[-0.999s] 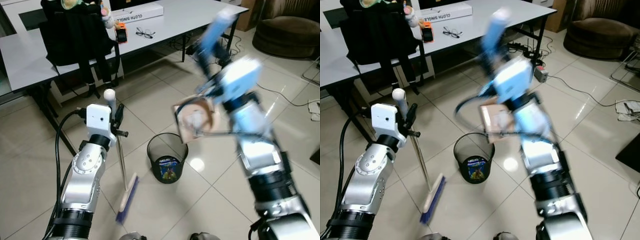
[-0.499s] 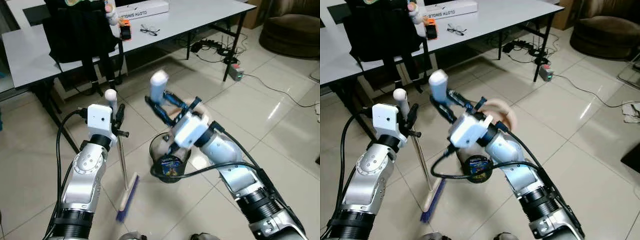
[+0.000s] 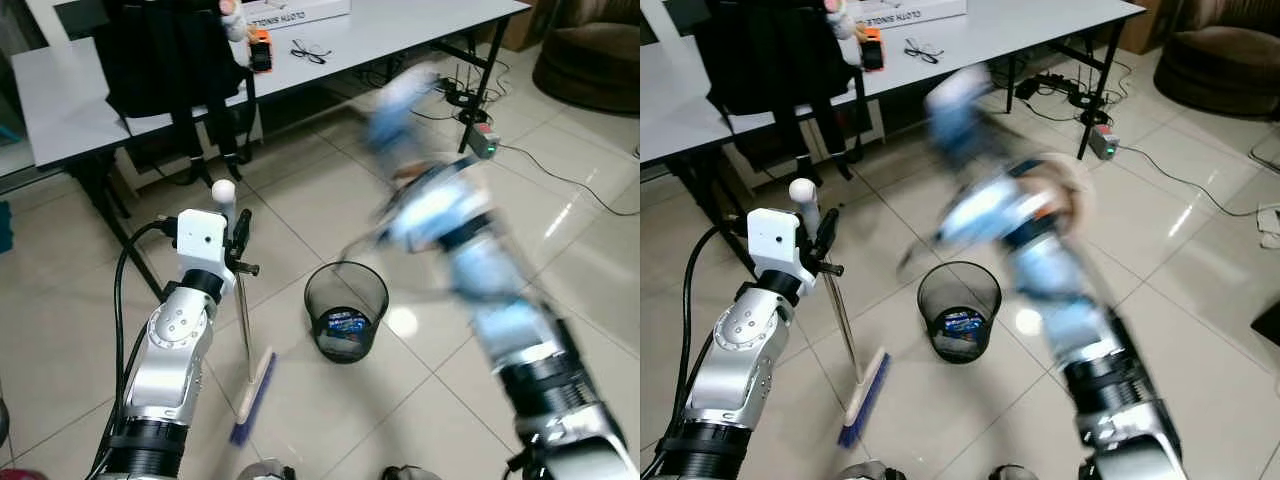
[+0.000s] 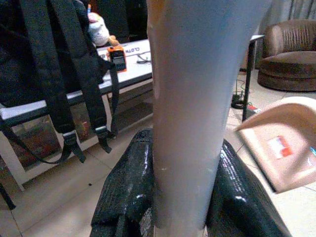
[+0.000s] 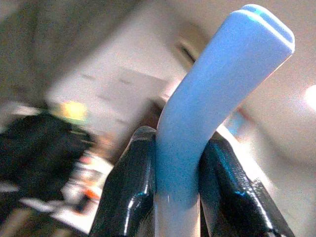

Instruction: Sweep floor

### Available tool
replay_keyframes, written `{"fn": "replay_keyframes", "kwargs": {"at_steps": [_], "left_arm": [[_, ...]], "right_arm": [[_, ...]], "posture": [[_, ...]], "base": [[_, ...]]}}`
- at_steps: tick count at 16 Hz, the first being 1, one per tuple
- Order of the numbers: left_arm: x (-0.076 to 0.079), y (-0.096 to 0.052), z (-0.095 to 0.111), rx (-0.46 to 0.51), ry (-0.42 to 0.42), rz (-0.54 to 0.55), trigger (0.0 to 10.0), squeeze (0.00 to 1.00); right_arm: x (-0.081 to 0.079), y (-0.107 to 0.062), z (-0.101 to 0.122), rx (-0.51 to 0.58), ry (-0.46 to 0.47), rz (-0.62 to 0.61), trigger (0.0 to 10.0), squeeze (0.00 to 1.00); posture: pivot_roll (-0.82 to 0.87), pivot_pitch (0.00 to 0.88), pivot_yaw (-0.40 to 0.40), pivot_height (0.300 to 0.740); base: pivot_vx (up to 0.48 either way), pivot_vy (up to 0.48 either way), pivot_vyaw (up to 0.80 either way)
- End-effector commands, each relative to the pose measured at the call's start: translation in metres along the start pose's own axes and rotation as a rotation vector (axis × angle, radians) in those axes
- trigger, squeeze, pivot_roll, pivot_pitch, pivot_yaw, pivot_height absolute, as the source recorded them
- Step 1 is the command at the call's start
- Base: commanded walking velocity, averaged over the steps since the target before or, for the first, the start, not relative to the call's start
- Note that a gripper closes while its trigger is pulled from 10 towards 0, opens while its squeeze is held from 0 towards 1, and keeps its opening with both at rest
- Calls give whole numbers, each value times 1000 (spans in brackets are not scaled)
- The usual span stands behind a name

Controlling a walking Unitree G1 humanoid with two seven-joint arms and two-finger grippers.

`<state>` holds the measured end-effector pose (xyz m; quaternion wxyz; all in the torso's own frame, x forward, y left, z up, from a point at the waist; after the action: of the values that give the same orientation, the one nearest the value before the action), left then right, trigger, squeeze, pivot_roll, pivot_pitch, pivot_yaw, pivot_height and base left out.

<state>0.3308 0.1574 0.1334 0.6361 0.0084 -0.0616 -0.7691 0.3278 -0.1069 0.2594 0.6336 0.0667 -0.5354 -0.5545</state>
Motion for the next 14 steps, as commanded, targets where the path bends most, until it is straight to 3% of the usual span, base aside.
{"fn": "replay_keyframes", "kwargs": {"at_steps": [1, 2, 3, 4, 6, 9, 14], "left_arm": [[6, 3, 4, 13, 11, -35, 10000, 0], [11, 2, -3, -21, 7, -83, 10000, 0], [14, 2, -6, -37, 6, -107, 10000, 0], [20, 0, -13, -77, 18, -161, 10000, 0], [22, -1, -17, -100, 1, -175, 10000, 0], [23, -6, -21, -124, -25, -195, 10000, 0], [15, -4, -11, -85, 15, -156, 10000, 0]], "right_arm": [[24, 5, -3, -34, 5, -115, 10000, 0], [49, -11, -39, -267, -4, -245, 10000, 0], [54, -22, -56, -378, 1, -269, 10000, 0], [58, -47, -80, -535, 16, -279, 10000, 0], [57, -67, -87, -633, 69, -298, 10000, 0], [49, -79, -85, -694, 102, -295, 10000, 0], [21, -81, -74, -748, 184, -237, 10000, 0]], "posture": [[10, 44, 56, 740], [10, 44, 56, 740], [0, 44, 59, 740], [0, 44, 59, 740], [-14, 51, 70, 740], [-12, 53, 65, 740], [-20, 73, 73, 740]], "base": [[0, 0, 0], [0, 0, 0], [0, 0, 0], [0, 0, 0], [0, 0, -400], [0, 0, -800], [0, 0, -800]]}}
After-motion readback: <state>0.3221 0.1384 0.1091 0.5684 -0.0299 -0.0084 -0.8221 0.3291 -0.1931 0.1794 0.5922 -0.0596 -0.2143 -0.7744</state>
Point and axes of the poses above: a point about 5 cm out from each wrist's last joint towards the gripper, its own y axis pointing out of the wrist towards the gripper, its own z axis along the axis of the wrist's last joint, x = y × z, the point moved 3 cm from there along y, pointing out of the wrist towards the gripper, and after that the axes turned 10 degrees about -y, right-handed, at the moved point
